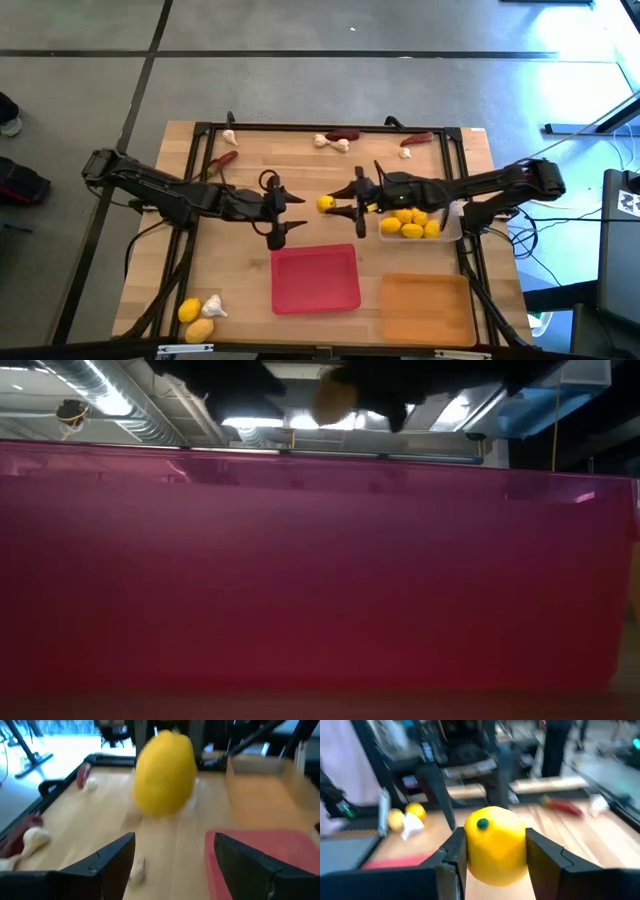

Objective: Sort produce into baskets
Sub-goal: Put the yellow lemon into the transparent bin

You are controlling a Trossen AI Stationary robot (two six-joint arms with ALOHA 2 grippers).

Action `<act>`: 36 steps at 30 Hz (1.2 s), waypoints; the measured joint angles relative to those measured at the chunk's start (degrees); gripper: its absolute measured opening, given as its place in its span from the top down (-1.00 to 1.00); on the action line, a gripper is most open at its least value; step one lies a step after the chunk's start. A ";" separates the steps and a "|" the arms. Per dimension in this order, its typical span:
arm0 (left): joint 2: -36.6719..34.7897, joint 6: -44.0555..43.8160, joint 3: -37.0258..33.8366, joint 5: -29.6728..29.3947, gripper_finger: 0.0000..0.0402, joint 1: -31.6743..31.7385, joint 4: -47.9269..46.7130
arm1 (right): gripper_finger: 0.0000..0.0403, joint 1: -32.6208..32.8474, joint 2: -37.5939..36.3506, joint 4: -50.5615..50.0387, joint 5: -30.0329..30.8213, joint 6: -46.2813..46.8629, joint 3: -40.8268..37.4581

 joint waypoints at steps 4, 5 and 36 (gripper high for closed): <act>-0.28 -2.13 0.00 -0.13 -0.34 0.00 -6.16 | 0.31 0.02 -6.67 -15.17 4.78 0.34 0.02; -0.18 -2.70 0.00 -0.19 -0.34 0.00 -7.36 | 0.31 0.02 -8.37 -19.22 5.98 1.51 0.02; -0.10 -4.56 -0.20 -0.55 -0.34 1.01 -7.50 | 0.30 0.04 -10.16 -57.39 11.89 28.61 -11.89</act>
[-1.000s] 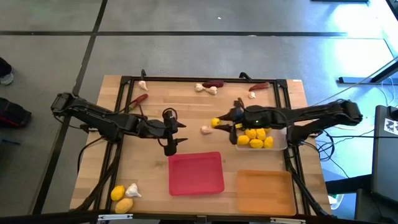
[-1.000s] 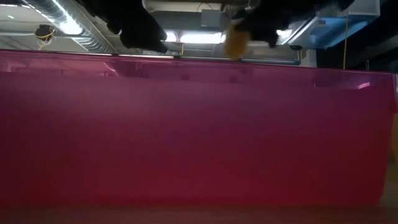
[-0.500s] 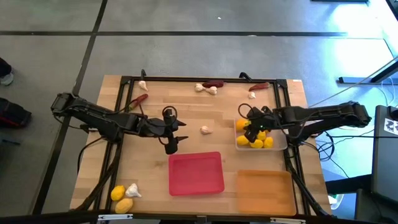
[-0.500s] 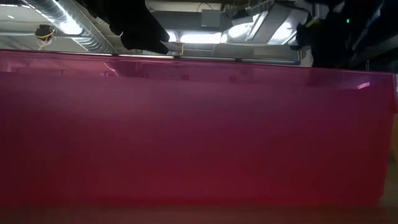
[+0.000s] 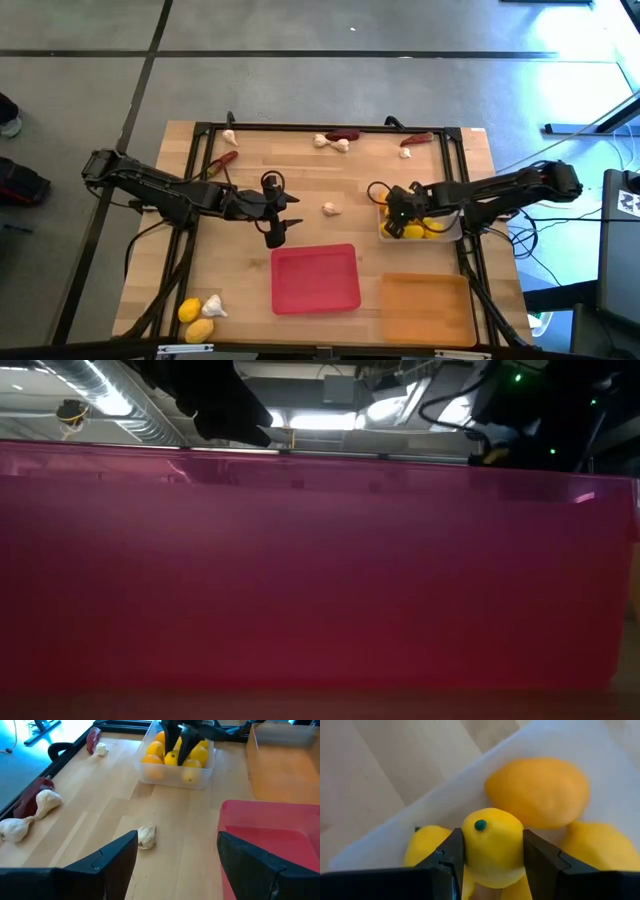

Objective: Sort produce into baskets
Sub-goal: Put the yellow lemon into the transparent bin, then put the white garlic into the orange bin

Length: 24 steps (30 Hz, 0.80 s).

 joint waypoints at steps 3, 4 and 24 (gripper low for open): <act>0.00 0.00 0.00 -0.01 -0.34 -0.01 0.00 | 0.30 0.00 1.88 -0.05 -0.31 0.00 0.00; 0.00 0.00 0.00 0.00 -0.34 -0.02 0.00 | 0.30 0.00 2.22 -0.07 -0.30 0.00 0.00; -5.95 -3.98 0.00 -0.90 -0.34 -0.02 -7.68 | -0.52 0.00 -2.73 -9.37 2.34 -0.15 8.93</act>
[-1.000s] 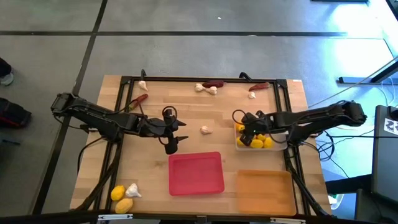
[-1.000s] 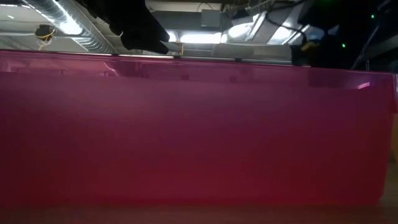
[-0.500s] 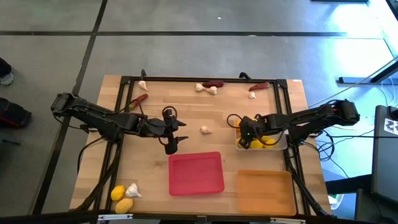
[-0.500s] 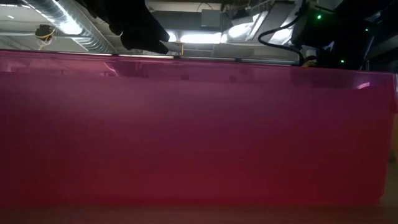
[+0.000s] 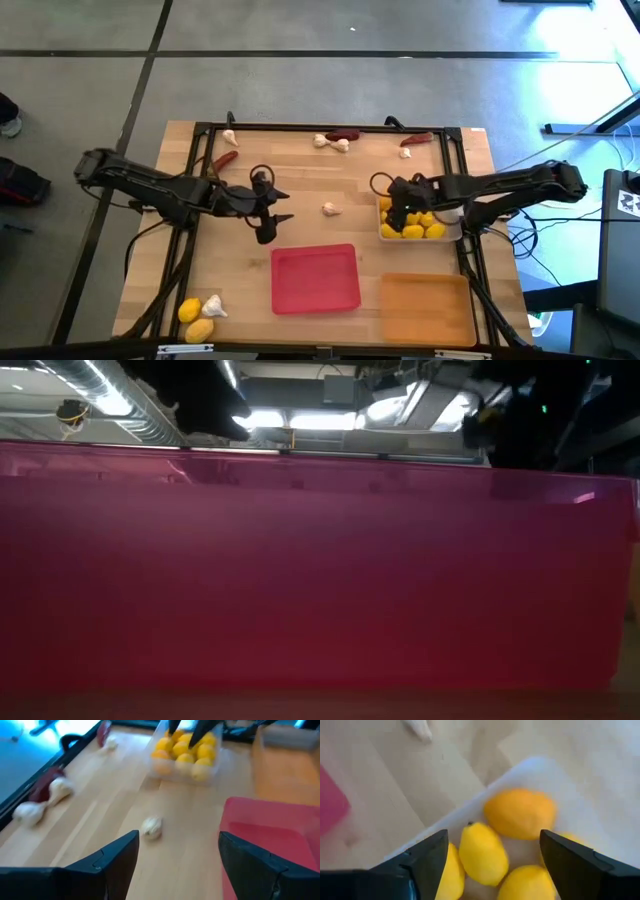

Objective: Sort produce into baskets
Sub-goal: Put the white garlic into the orange bin

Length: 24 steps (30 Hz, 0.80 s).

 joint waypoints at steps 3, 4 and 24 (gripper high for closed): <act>-2.12 -3.49 0.00 -2.95 -0.34 0.00 -5.44 | -0.49 0.05 -2.16 0.79 1.40 -0.96 1.82; -2.49 -4.89 0.00 -4.14 -0.34 0.02 -7.50 | -0.48 0.07 -2.74 2.32 1.41 -1.44 1.89; 3.43 -7.69 -0.02 -8.09 -0.34 2.04 -9.21 | -0.47 0.00 7.44 30.15 -1.34 -16.44 1.87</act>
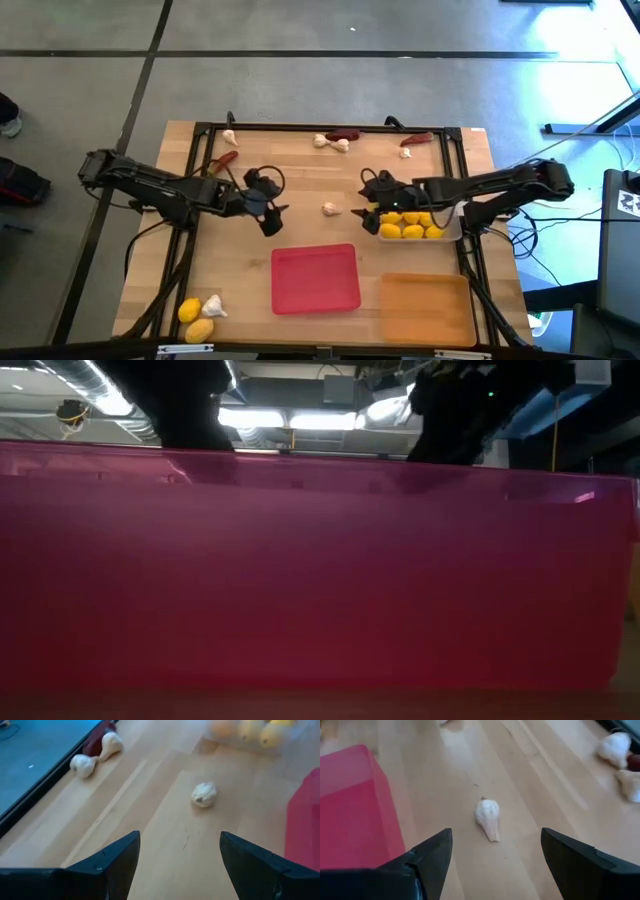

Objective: Sort produce into baskets
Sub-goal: Put the white garlic into the orange bin

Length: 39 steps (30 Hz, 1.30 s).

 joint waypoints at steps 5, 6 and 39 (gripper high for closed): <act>-1.15 1.07 0.00 0.21 -0.34 -2.21 1.56 | -0.47 0.00 4.99 3.60 -2.26 -1.04 0.00; -1.45 1.16 0.00 0.21 -0.34 -2.51 2.01 | -0.47 0.00 5.99 4.38 -2.29 -1.37 0.00; -1.59 5.55 0.00 0.05 -0.34 -3.28 6.08 | -0.47 -6.38 22.66 11.10 -12.54 -8.28 -0.04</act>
